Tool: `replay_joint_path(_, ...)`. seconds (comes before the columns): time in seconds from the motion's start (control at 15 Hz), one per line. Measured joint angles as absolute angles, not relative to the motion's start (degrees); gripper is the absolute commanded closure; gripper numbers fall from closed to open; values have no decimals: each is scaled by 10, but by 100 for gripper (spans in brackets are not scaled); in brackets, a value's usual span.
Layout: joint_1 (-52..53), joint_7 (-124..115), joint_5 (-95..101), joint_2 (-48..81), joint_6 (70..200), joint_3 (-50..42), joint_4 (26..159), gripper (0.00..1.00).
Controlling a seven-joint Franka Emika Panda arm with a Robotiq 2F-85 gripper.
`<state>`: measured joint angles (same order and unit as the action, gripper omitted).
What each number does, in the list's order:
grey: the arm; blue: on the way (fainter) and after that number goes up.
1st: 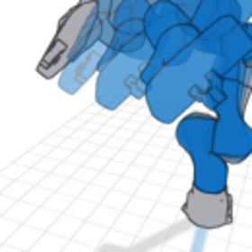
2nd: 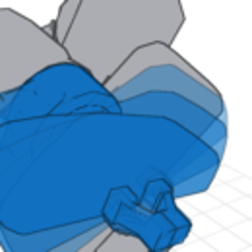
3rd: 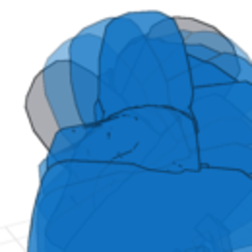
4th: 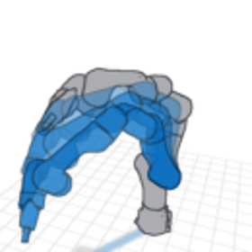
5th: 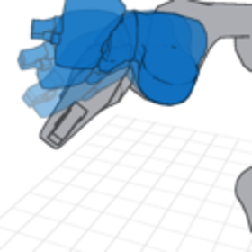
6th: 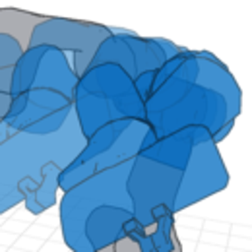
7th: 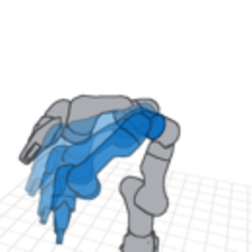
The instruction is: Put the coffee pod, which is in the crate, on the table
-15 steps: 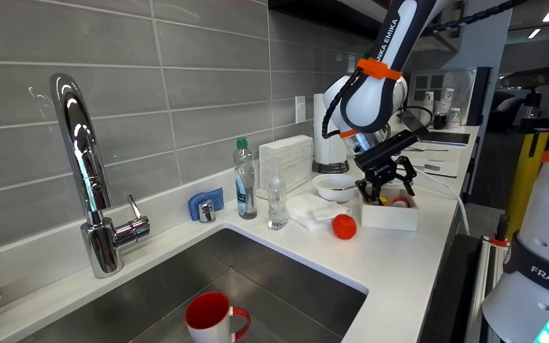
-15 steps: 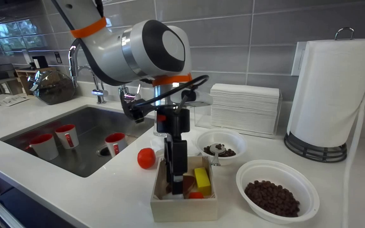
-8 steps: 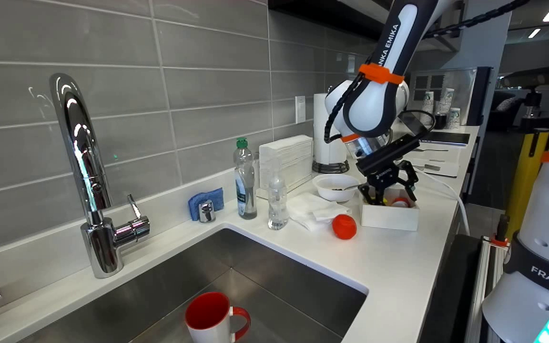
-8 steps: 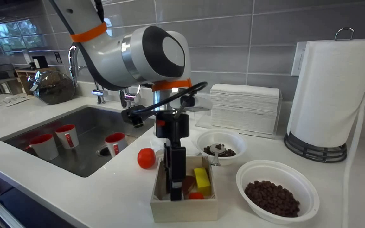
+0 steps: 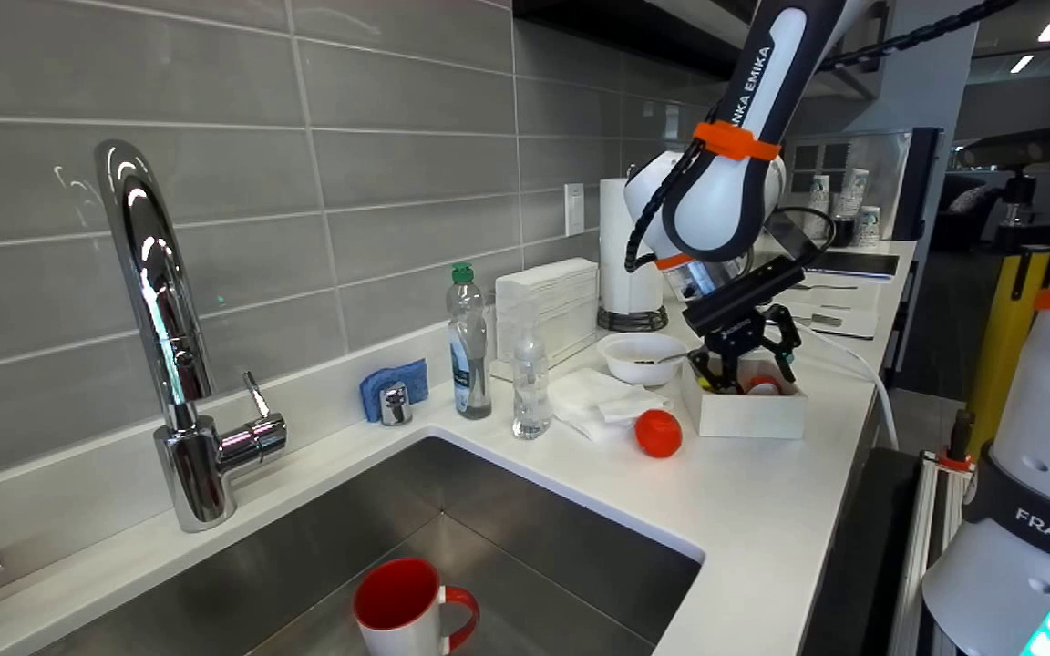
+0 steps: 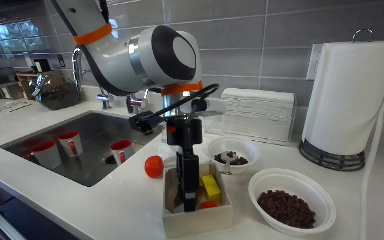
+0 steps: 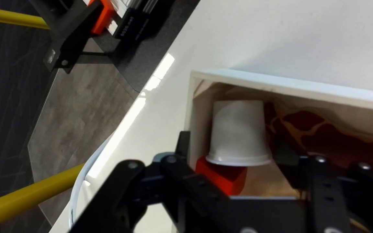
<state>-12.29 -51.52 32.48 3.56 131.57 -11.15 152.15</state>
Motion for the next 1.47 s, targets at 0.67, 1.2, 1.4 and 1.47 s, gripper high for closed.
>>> replay_joint_path(0.67,-118,-525,334,35,1339,-113,1523,44)
replay_joint_path(1.2,-116,-542,349,35,1353,-115,1528,44)
replay_joint_path(1.4,-116,-549,358,35,1361,-117,1529,47)
replay_joint_path(1.47,-116,-550,361,35,1363,-118,1529,46)
